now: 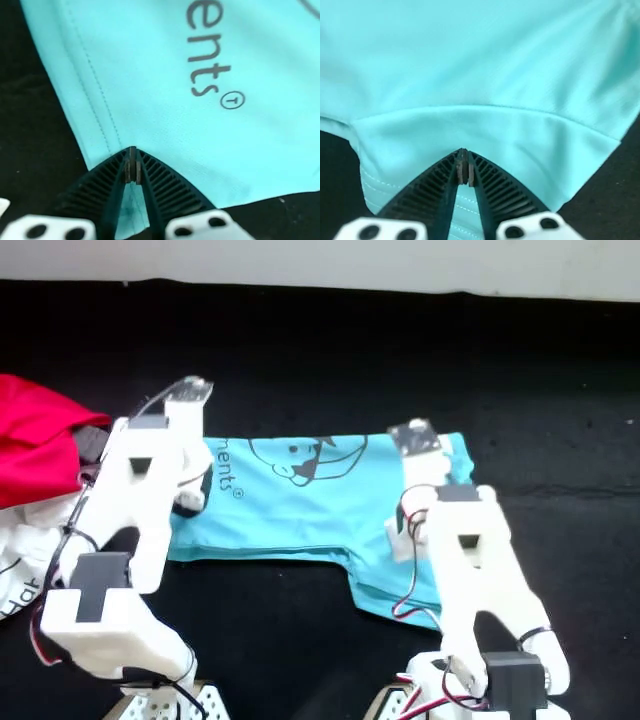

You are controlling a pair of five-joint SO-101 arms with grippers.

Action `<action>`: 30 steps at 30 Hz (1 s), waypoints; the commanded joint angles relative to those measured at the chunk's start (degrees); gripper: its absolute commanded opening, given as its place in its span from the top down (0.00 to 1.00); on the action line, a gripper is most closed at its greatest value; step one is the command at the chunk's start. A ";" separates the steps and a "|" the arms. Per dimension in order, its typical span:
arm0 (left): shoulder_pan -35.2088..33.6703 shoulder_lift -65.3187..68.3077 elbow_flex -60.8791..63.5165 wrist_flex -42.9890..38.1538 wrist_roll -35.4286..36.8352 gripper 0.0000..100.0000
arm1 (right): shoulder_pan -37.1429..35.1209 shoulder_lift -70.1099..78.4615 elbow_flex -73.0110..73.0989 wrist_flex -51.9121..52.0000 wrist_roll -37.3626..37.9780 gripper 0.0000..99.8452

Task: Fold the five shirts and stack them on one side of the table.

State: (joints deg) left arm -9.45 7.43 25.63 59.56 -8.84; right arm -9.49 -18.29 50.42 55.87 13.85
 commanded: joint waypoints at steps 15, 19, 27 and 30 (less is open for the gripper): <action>-0.22 -3.12 12.18 -11.34 -0.26 0.99 | -9.80 -7.08 6.29 4.79 7.65 0.99; 0.04 -3.30 13.76 -13.36 -0.26 0.99 | -9.80 -14.37 5.93 11.47 12.31 0.99; 0.13 -3.30 13.76 -13.36 -0.26 0.99 | -9.80 -18.15 6.55 17.71 18.81 0.76; 0.13 -3.30 13.76 -13.36 -0.26 0.99 | -9.89 -18.15 6.55 17.71 18.81 0.71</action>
State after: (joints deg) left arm -9.19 4.26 38.64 46.99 -8.84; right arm -19.08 -35.16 58.33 73.01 31.78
